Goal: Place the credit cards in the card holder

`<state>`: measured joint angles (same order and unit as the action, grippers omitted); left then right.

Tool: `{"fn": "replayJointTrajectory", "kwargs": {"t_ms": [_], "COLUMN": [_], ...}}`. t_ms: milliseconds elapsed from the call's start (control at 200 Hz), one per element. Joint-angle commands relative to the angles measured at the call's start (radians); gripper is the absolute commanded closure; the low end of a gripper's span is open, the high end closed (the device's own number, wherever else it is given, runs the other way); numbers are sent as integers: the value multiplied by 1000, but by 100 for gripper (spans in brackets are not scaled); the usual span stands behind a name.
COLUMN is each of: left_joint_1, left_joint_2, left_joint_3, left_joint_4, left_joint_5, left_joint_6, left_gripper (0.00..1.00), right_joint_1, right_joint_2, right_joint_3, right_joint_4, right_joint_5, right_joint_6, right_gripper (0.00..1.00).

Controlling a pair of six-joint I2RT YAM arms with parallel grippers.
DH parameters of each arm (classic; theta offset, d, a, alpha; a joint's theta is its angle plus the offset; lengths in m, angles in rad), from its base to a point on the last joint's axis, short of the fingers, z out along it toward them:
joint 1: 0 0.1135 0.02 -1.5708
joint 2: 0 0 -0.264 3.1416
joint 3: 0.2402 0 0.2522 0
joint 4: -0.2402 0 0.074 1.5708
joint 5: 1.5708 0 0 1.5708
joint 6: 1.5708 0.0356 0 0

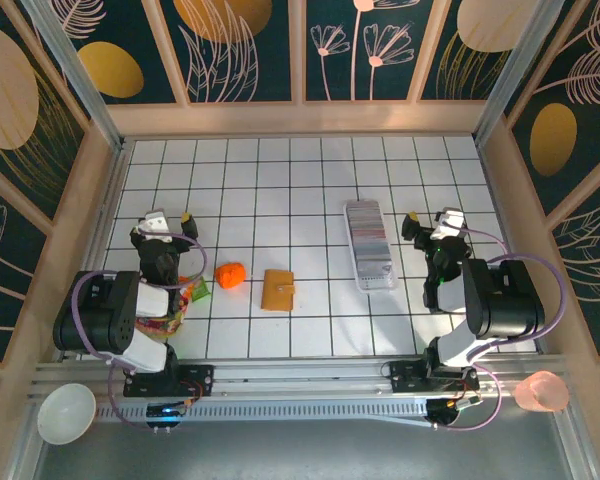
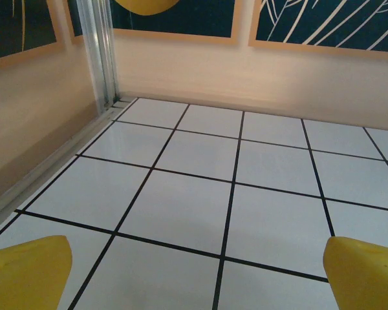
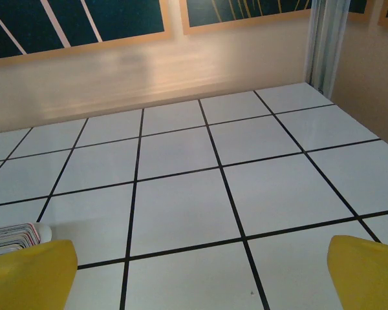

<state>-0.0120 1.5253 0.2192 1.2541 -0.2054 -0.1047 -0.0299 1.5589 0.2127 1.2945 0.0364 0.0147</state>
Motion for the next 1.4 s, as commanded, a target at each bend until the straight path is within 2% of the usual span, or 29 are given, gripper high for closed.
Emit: {"fn": "replayJointTrajectory", "kwargs": {"t_ms": [0, 1056, 1091, 1146, 1191, 1236, 1306, 1391], "left_joint_1": [6, 6, 6, 6, 6, 6, 6, 6], "left_joint_2": [-4, -4, -19, -84, -166, -242, -354, -487], "left_joint_3": [6, 4, 7, 30, 75, 127, 191, 214], "left_joint_4": [45, 49, 39, -73, -242, -395, -565, -682], "left_joint_5": [20, 20, 40, 116, 137, 76, -27, -46], "left_joint_6": [8, 8, 12, 42, 34, -20, -122, -272], "left_gripper": [1, 1, 1, 1, 1, 1, 1, 1], "right_joint_1": [8, 8, 10, 26, 49, 66, 70, 55], "right_joint_2": [-1, -1, -6, -50, -119, -208, -362, -483], "right_joint_3": [0, -2, -1, -11, -16, -3, 67, 181], "right_joint_4": [36, 38, 38, 22, -32, -149, -438, -784], "right_joint_5": [23, 23, 29, 63, 104, 158, 198, 202], "right_joint_6": [13, 13, 12, 3, -8, 8, 97, 220], "right_gripper": [1, 1, 1, 1, 1, 1, 1, 1]}}
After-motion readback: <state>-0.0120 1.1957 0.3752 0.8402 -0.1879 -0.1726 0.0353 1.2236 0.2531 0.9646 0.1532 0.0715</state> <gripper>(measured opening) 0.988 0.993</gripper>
